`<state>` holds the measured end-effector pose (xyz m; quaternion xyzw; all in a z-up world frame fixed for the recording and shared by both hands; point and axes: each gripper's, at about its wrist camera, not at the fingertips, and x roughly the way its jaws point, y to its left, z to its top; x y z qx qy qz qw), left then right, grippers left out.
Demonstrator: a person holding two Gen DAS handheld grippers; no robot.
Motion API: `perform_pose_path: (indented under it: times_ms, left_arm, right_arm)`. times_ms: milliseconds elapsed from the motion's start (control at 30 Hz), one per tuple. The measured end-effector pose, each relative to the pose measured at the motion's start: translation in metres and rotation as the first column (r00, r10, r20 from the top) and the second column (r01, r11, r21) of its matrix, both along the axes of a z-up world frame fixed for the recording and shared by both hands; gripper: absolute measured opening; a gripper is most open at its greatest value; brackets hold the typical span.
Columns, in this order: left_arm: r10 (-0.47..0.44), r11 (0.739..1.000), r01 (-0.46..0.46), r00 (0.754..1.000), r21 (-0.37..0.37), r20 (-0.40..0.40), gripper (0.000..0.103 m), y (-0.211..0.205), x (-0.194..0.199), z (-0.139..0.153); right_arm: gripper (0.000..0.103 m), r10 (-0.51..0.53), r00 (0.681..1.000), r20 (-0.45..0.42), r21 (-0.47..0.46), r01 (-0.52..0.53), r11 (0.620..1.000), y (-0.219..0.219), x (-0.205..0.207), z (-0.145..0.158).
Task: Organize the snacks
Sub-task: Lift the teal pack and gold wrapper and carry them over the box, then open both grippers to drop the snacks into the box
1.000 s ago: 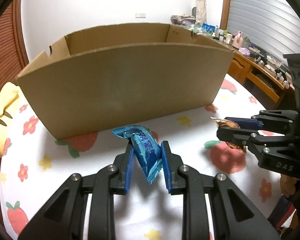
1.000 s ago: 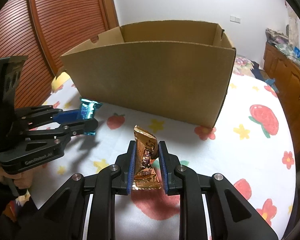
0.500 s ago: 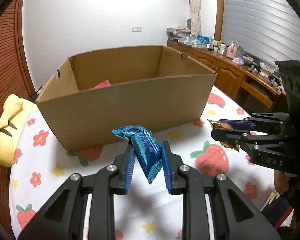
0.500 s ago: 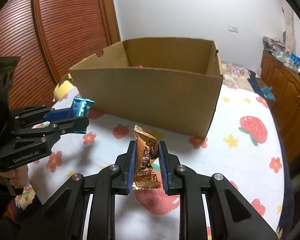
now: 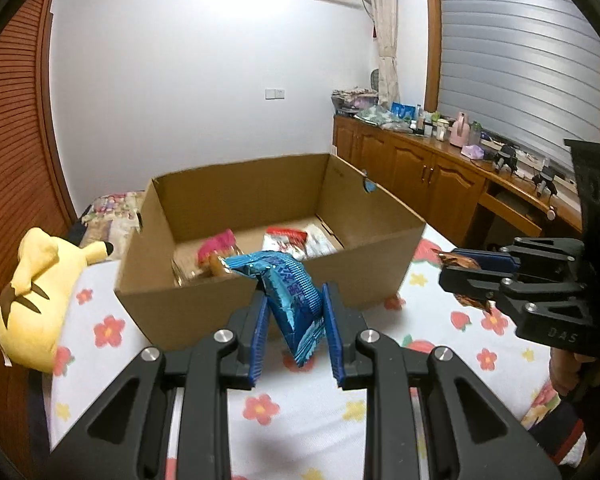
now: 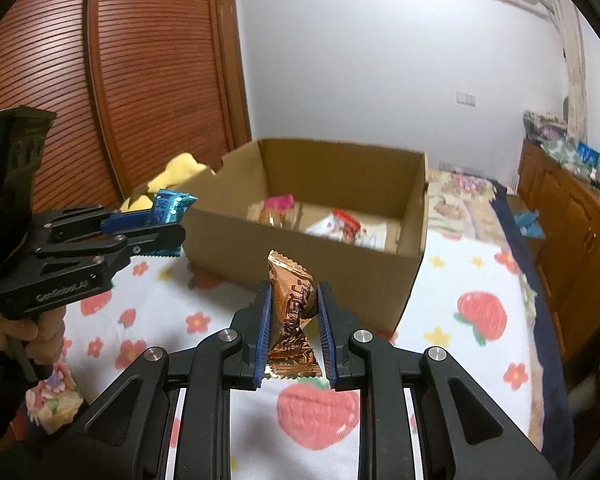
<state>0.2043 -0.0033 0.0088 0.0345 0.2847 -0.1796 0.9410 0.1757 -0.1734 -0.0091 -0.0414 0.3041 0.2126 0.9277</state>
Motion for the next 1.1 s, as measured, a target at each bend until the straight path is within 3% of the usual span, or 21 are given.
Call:
perform_pose_path:
  times_ms: [633, 1100]
  left_arm:
    - [0.063, 0.998, -0.062, 0.998, 0.031, -0.028, 0.025, 0.024, 0.07, -0.002]
    - [0.117, 0.993, -0.116, 0.99, 0.017, -0.075, 0.037, 0.043, 0.105, -0.01]
  right_arm:
    - [0.02, 0.039, 0.998, 0.044, -0.035, -0.037, 0.999, 0.02, 0.055, 0.021]
    - [0.02, 0.019, 1.0, 0.006, -0.079, -0.018, 0.997, 0.029, 0.108, 0.011]
